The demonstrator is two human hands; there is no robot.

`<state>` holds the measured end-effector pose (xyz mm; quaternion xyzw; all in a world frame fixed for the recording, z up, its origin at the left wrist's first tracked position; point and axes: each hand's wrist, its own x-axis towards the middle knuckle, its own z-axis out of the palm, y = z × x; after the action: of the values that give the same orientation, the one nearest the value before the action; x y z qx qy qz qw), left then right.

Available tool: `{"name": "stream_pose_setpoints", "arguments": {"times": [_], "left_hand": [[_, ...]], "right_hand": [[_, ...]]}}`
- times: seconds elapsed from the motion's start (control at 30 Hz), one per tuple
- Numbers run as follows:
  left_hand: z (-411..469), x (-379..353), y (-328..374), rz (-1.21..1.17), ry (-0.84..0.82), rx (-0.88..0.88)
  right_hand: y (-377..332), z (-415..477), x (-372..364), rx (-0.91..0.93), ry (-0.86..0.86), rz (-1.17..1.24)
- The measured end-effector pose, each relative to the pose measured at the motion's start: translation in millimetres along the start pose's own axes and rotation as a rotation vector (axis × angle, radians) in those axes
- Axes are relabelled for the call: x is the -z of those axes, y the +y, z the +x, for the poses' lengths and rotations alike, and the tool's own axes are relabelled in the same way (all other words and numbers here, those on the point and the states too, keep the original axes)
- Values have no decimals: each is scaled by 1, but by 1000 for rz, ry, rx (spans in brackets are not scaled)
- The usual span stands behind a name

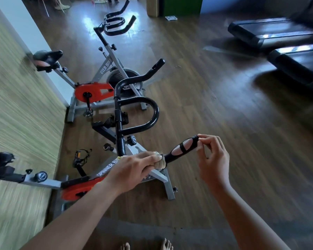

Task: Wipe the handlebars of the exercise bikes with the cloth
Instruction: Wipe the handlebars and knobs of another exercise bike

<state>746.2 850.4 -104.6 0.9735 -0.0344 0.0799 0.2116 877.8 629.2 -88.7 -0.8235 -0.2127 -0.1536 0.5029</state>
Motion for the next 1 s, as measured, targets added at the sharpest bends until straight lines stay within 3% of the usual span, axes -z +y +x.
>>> {"name": "stream_pose_setpoints", "arguments": {"times": [0.23, 0.5, 0.73, 0.9, 1.0], "left_hand": [[17, 2, 10, -78, -1, 117], [-12, 9, -31, 20, -18, -107], [-33, 21, -79, -105, 154, -13], [-49, -3, -68, -254, 239, 103], [-52, -3, -75, -260, 235, 54]], "right_hand": [[-15, -4, -4, -19, 8, -134], [-31, -19, -13, 13, 28, -297], [-64, -55, -44, 83, 96, -293], [-83, -74, -86, 152, -173, -326], [-87, -81, -108, 179, -329, -358]]}}
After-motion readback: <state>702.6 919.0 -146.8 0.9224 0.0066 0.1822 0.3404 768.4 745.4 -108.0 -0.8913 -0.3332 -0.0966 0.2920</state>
